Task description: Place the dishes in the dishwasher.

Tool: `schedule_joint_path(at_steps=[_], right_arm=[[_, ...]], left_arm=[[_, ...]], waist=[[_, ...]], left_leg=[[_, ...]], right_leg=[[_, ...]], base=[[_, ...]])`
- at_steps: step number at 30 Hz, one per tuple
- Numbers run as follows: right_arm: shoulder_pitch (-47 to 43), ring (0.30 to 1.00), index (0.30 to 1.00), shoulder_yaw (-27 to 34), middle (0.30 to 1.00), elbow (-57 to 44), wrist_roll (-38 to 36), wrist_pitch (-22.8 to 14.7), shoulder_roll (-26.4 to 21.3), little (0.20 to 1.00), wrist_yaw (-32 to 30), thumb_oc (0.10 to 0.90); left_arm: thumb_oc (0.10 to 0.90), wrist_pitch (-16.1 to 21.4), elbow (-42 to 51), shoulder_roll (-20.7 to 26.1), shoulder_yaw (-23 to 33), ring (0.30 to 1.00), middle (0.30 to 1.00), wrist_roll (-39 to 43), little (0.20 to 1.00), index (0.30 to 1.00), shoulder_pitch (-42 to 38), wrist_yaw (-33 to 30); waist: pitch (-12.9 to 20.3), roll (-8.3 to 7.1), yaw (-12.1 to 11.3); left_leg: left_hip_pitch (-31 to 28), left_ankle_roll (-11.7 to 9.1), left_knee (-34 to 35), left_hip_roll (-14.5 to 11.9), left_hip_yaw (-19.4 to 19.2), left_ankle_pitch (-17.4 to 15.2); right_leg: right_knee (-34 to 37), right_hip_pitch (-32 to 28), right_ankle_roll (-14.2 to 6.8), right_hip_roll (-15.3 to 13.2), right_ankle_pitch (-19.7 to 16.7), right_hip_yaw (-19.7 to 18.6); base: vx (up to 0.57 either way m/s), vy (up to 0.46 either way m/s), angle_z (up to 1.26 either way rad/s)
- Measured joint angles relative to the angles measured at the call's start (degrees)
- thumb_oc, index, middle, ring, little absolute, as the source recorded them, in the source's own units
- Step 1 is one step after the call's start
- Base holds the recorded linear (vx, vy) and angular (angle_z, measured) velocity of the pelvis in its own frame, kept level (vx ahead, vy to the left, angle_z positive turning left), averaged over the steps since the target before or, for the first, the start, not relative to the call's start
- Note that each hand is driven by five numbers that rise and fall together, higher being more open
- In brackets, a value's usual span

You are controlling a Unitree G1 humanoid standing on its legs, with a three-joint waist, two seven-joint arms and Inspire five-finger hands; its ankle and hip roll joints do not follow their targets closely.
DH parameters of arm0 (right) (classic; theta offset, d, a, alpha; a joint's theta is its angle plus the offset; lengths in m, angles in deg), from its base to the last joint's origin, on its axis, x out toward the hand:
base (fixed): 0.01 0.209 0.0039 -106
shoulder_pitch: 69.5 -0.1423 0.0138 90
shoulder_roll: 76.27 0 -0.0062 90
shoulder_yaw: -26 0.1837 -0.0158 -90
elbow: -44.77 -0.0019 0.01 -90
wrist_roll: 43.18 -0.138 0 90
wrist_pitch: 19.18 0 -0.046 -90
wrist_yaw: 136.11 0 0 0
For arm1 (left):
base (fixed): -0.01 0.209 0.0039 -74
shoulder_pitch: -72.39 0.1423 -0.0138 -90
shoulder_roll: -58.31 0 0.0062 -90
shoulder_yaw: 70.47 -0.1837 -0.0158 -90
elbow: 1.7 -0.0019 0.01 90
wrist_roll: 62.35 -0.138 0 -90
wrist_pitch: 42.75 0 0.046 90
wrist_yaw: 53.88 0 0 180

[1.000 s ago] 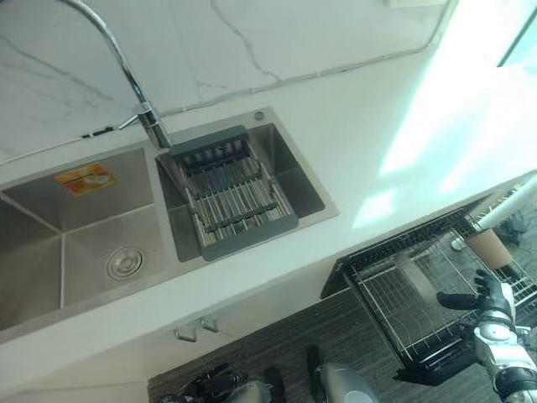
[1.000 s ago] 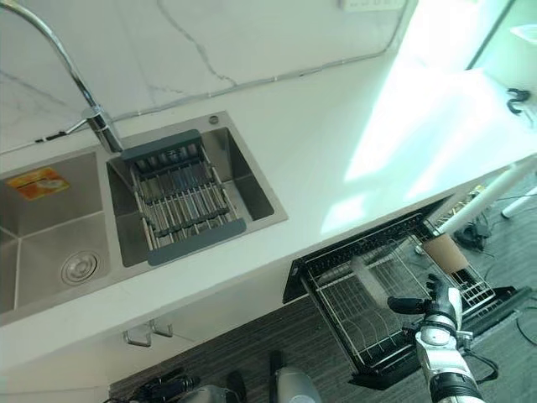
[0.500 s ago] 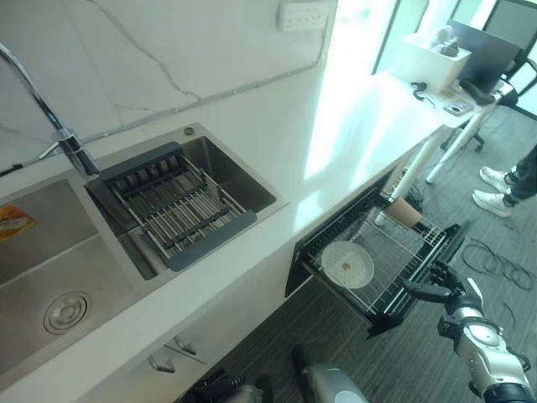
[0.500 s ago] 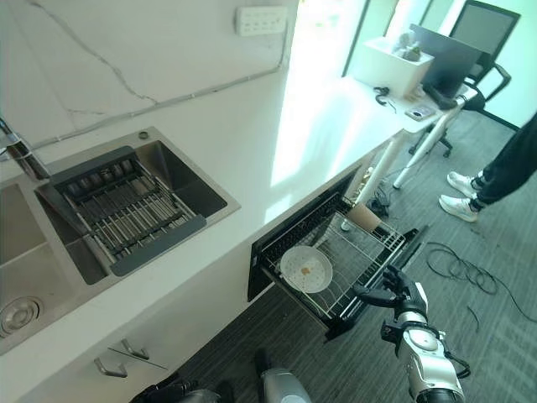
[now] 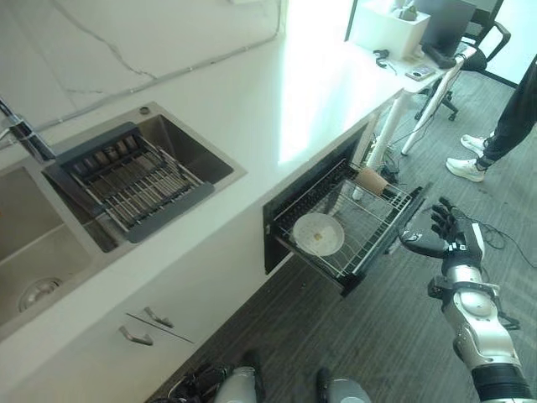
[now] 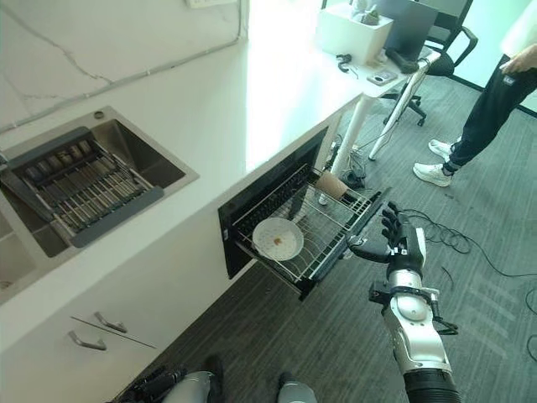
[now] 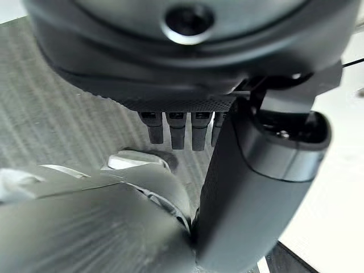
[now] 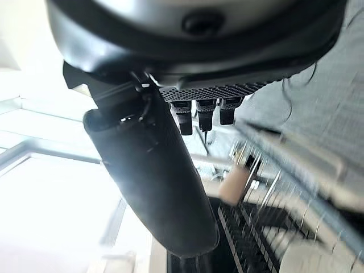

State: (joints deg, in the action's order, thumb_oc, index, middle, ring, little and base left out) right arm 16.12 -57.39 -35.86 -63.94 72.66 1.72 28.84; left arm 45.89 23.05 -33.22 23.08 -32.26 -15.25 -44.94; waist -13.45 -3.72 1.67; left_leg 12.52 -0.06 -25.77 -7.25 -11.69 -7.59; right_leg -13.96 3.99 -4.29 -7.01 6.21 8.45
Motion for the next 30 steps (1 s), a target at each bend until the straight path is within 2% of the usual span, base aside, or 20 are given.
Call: schedule_joint_path(at_steps=[1, 3, 8, 11, 13, 14, 15, 16, 21, 22, 25, 27, 30], right_arm=[[0.57, 0.9, 0.9, 0.83, 0.9, 0.34, -0.44, 0.92, -1.08, 0.9, -0.61, 0.8], [0.62, 0.9, 0.9, 2.42, 0.9, 0.52, -0.72, 1.0, -1.78, 0.9, -1.13, 0.8], [-0.42, 0.9, 0.9, 3.55, 0.9, 3.13, -1.9, 1.15, -4.57, 0.9, -2.08, 0.8], [-2.99, 0.9, 0.9, 3.36, 0.9, 9.9, -2.42, 2.09, -4.86, 0.9, -1.74, 0.8], [-6.04, 0.9, 0.9, 2.65, 0.9, 18.4, -2.51, 3.6, -5.24, 0.9, -0.9, 0.8], [-7.5, 0.516, 0.516, 0.92, 0.516, 24.7, -2.48, 4.51, -6.59, 0.516, -0.17, 0.544], [-7.55, 0.324, 0.324, 0.86, 0.324, 25.55, -2.48, 4.94, -6.65, 0.324, 0.08, 0.416], [-7.79, 0.3, 0.3, 0.36, 0.3, 27.2, -2.46, 5.21, -6.69, 0.3, 0.43, 0.4], [-13.25, 0.3, 0.3, -7.97, 0.3, 39.52, -2.32, 6.92, -8.03, 0.3, 2.54, 0.4], [-14.16, 0.3, 0.3, -9.35, 0.3, 42.13, -2.21, 7.54, -8.66, 0.3, 3.24, 0.4], [-16.37, 0.3, 0.3, -10.1, 0.3, 46.13, -1.2, 7.82, -9.33, 0.3, 5.08, 0.4], [-20.34, 0.3, 0.3, -11.51, 0.3, 50.41, 0.54, 8.05, -10.21, 0.3, 6.1, 0.4], [-25.52, 0.3, 0.3, -12.52, 0.3, 55.11, 2.7, 7.84, -12.26, 0.3, 6.47, 0.4]], left_arm=[[0.8, 0.65, -0.36, -0.06, -1.54, 0.9, 0.9, -1.87, 0.9, 0.9, 1.04, 0.12], [0.8, 1.2, -0.59, -0.23, -1.68, 0.9, 0.9, -1.84, 0.9, 0.9, 1.3, 0.17], [0.8, 1.83, -0.71, -0.42, -4.4, 0.9, 0.9, -3.65, 0.9, 0.9, 1.0, 0.41], [0.8, 1.86, -1.4, -0.77, -4.48, 0.9, 0.9, -3.76, 0.9, 0.9, 0.83, 0.4], [0.8, 1.79, -1.63, -1.07, -5.04, 0.9, 0.9, -3.94, 0.9, 0.9, 0.72, 0.39], [0.8, 1.64, -1.65, -1.24, -5.77, 0.9, 0.9, -3.96, 0.9, 0.9, 0.42, 0.39], [0.8, 1.59, -1.65, -1.31, -5.77, 0.9, 0.9, -3.95, 0.9, 0.9, 0.39, 0.4], [0.8, 1.48, -1.69, -1.47, -6.01, 0.9, 0.9, -3.95, 0.9, 0.9, 0.39, 0.4], [0.8, 1.41, -1.69, -1.42, -7.14, 0.9, 0.9, -3.92, 0.9, 0.9, 0.06, 0.43], [0.8, 1.34, -1.68, -1.41, -7.96, 0.9, 0.9, -3.92, 0.9, 0.9, -0.48, 0.44], [0.8, 1.12, -1.52, -1.41, -8.58, 0.9, 0.9, -3.62, 0.9, 0.9, -1.24, 0.57], [0.8, 0.76, -1.43, -1.42, -8.63, 0.9, 0.9, -3.45, 0.9, 0.9, -2.0, 0.63], [0.8, 0.55, -1.34, -1.32, -9.05, 0.9, 0.9, -3.31, 0.9, 0.9, -4.25, 1.48]], waist=[[0.72, 0.91, 1.06], [0.78, 0.74, 1.39], [1.35, 1.47, 1.81], [2.08, 2.29, 1.22], [2.44, 2.92, 0.81], [2.71, 3.31, 0.46], [2.77, 3.47, 0.13], [2.92, 3.7, -0.26], [2.98, 4.04, -0.94], [2.88, 4.38, -1.89], [2.91, 5.31, -3.56], [2.58, 6.17, -3.85], [-0.12, 7.51, -4.91]], left_leg=[[-3.75, -1.6, 5.16, -1.02, 0.28, -1.82], [-4.74, -1.73, 6.74, -1.78, 0.21, 0.55], [-5.72, -2.85, 9.17, -2.03, 0.95, 2.31], [-5.73, -3.46, 9.33, -2.28, 1.06, 2.67], [-5.7, -3.74, 10.24, -1.95, 1.71, 3.17], [-5.72, -3.63, 10.67, -1.69, 2.41, 3.51], [-5.71, -3.59, 10.9, -1.59, 2.39, 3.62], [-5.74, -3.56, 11.01, -1.48, 2.41, 3.69], [-5.41, -3.42, 11.28, -0.49, 3.73, 4.11], [-5.23, -3.37, 11.29, -0.28, 4.11, 4.12], [-3.66, -3.31, 11.62, 0.32, 4.7, 4.17], [-1.65, -3.2, 11.67, 0.57, 5.08, 5.26], [-0.24, -2.97, 11.61, 0.96, 5.85, 6.31]], right_leg=[[-1.14, -0.38, 0.7, 1.4, 1.02, 0.31], [-1.47, -0.37, 1.39, 2.27, 1.13, 0.54], [-2.89, -0.33, 2.98, 2.87, 2.32, 1.84], [-3.46, -0.42, 3.35, 3.18, 2.88, 2.28], [-3.32, -0.63, 3.37, 3.07, 3.06, 3.05], [-3.42, -0.68, 3.34, 2.59, 3.19, 3.74], [-3.45, -0.66, 3.33, 2.5, 3.2, 3.74], [-3.49, -0.68, 3.31, 2.4, 3.21, 3.76], [-4.31, -0.6, 3.05, 1.5, 3.87, 4.98], [-4.79, -0.44, 3.04, 1.14, 4.25, 5.33], [-5.91, 1.23, 3.03, 0.33, 4.62, 6.13], [-6.33, 3.25, 3.14, 0.08, 4.33, 6.48], [-7.07, 5.1, 3.15, -0.27, 4.2, 6.81]], base=[[0.14, -0.211, 0.04], [0.11, -0.154, 0.04], [0.08, -0.1, 0.09], [0.1, -0.099, 0.07], [0.11, -0.089, 0.21], [0.07, -0.041, 0.23], [0.08, -0.043, 0.16], [0.05, -0.027, 0.04], [0.06, -0.024, 0.15], [0.04, -0.01, 0.22], [0.01, 0.005, 0.19], [-0.04, 0.019, 0.1], [-0.09, 0.017, 0.1]])
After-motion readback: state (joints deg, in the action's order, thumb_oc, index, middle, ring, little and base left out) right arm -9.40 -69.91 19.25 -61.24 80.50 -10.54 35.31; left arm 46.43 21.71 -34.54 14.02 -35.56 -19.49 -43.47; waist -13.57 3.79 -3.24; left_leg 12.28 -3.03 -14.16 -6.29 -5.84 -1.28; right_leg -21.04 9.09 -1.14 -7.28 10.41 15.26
